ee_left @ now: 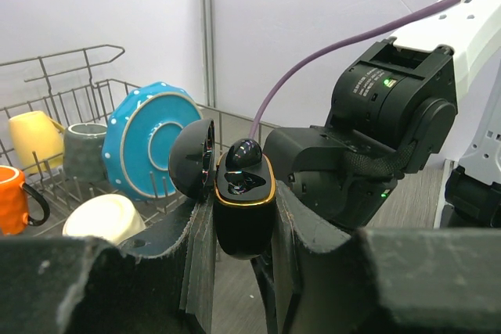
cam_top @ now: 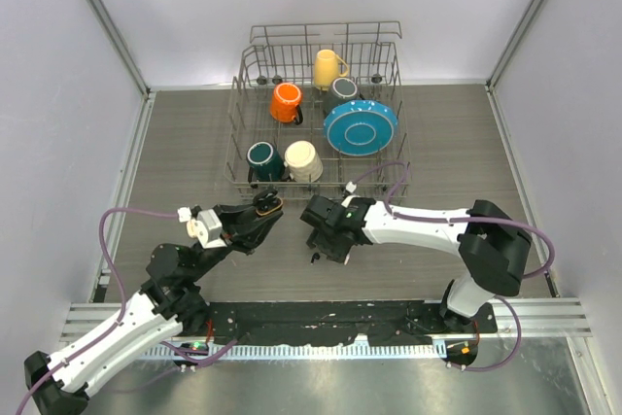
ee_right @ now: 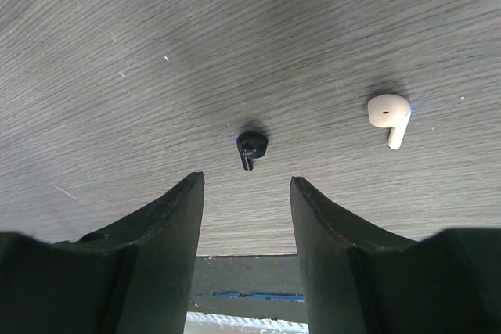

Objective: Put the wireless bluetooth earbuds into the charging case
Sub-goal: Pick up the earbud from the center of the board.

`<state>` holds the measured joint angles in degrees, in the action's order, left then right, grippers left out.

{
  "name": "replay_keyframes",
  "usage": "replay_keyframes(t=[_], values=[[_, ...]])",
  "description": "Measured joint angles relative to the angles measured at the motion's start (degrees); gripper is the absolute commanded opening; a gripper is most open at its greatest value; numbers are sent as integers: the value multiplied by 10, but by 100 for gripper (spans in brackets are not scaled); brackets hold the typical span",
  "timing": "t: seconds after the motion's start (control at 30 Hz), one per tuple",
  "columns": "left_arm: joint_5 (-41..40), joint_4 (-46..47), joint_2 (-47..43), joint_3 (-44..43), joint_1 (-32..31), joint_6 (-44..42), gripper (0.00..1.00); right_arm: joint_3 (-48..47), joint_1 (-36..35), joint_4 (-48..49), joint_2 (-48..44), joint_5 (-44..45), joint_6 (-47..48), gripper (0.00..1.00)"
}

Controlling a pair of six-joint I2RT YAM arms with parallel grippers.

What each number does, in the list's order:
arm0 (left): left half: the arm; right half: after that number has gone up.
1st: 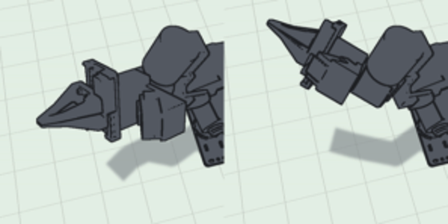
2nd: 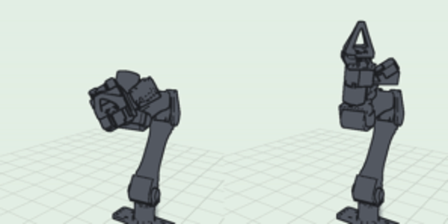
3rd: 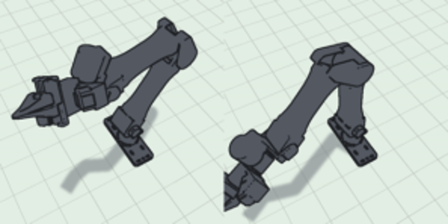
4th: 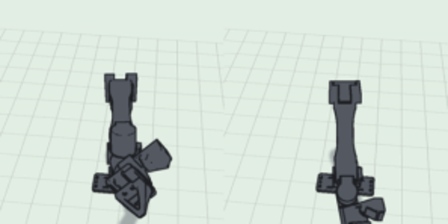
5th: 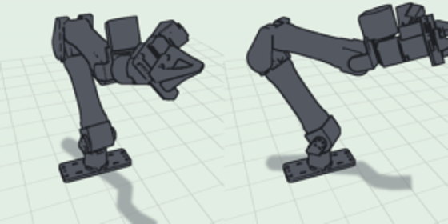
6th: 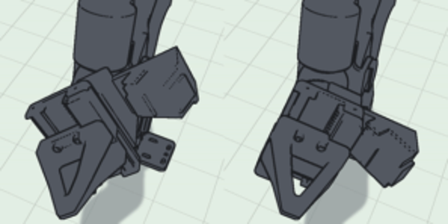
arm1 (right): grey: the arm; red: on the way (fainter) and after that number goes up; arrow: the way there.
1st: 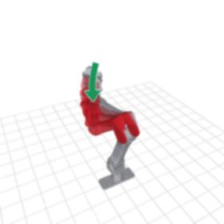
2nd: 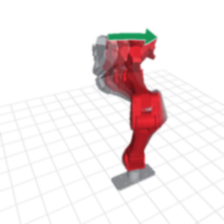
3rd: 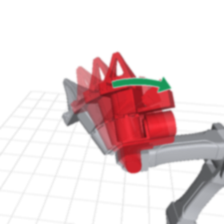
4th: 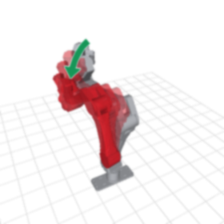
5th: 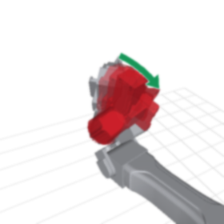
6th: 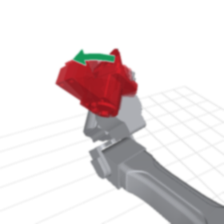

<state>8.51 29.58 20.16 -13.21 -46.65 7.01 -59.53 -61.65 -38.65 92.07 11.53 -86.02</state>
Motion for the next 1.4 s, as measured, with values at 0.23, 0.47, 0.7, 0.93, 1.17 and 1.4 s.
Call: replay_keyframes(t=[0.23, 0.47, 0.7, 0.93, 1.17, 1.4], values=[[-6, -3, -8, 1, 0, 0, 0, -5, 1, 3, 32, -16, -8, 48], [-9, -6, -8, 2, 0, -2, 0, -8, 4, 7, 50, -26, -17, 40], [-10, -7, -8, 2, 0, -5, 0, -14, 9, 9, 55, -33, -24, 40], [-10, -7, -8, 4, 0, -7, 0, -19, 11, 9, 64, -33, -27, 40], [-10, -7, -8, 4, 0, -13, 0, -21, 11, 9, 72, -30, -28, 40], [-10, -7, -10, 4, 0, -13, 0, -21, 12, 9, 83, -26, -29, 40]])
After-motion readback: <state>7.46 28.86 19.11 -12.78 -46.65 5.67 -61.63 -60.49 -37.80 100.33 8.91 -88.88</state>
